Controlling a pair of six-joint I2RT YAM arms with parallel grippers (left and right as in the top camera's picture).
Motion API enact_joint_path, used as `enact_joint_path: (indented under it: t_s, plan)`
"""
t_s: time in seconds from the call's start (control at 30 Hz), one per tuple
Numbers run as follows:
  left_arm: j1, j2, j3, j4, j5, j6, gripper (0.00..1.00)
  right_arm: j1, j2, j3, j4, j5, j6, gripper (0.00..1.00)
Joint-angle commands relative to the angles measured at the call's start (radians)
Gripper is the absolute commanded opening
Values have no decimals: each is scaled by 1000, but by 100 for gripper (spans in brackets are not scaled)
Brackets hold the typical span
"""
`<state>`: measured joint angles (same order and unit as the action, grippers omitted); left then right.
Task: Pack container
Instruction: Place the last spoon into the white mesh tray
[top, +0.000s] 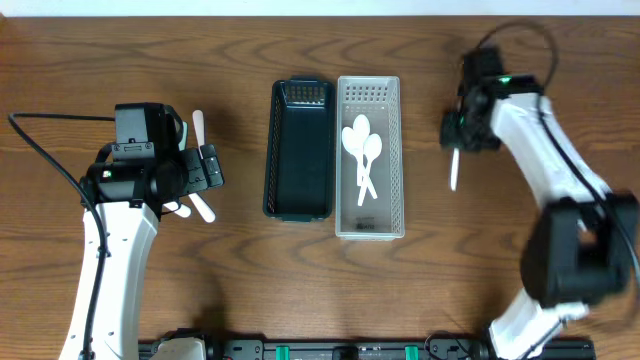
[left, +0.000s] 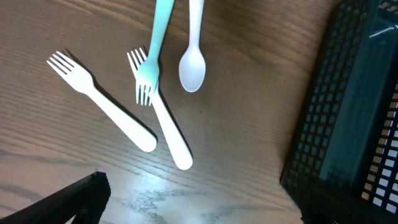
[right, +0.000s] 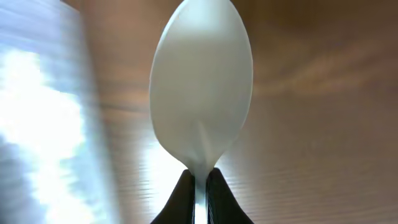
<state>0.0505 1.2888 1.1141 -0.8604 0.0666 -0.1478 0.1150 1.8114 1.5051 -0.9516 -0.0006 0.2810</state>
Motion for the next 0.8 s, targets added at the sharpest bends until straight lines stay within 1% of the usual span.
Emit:
enact_joint_path:
  t_s: [0.0, 0.1, 0.17, 0.27, 0.37, 0.4, 0.43, 0.5, 0.6, 0.7, 0.77]
  plan:
    - [0, 5, 19, -3, -19, 20, 98, 86, -149, 39, 18, -89, 53, 1]
    - [0, 5, 19, -3, -19, 21, 98, 169, -166, 37, 16, -66, 121, 1]
    - [0, 5, 19, -3, -19, 21, 98, 229, -146, 23, 21, -66, 161, 1]
    - [0, 5, 19, -3, -19, 20, 98, 314, -94, 0, 31, -63, 232, 1]
    - [0, 5, 19, -3, -19, 20, 98, 375, -35, -11, 50, -1, 297, 1]
    - [0, 5, 19, -3, -19, 20, 98, 389, -14, -11, 55, 19, 317, 7]
    - [0, 5, 19, -3, -19, 20, 98, 399, 5, -11, 66, 22, 321, 27]
    - [0, 5, 19, -3, -19, 20, 98, 409, 25, -11, 89, 19, 308, 46]
    - [0, 5, 19, -3, -19, 21, 98, 409, 11, 2, 125, 3, 234, 54]
    - [0, 5, 19, -3, -19, 21, 98, 392, -42, 48, 125, 18, 163, 56]
    - [0, 5, 19, -3, -19, 20, 98, 367, -93, 70, 119, 55, 151, 62]
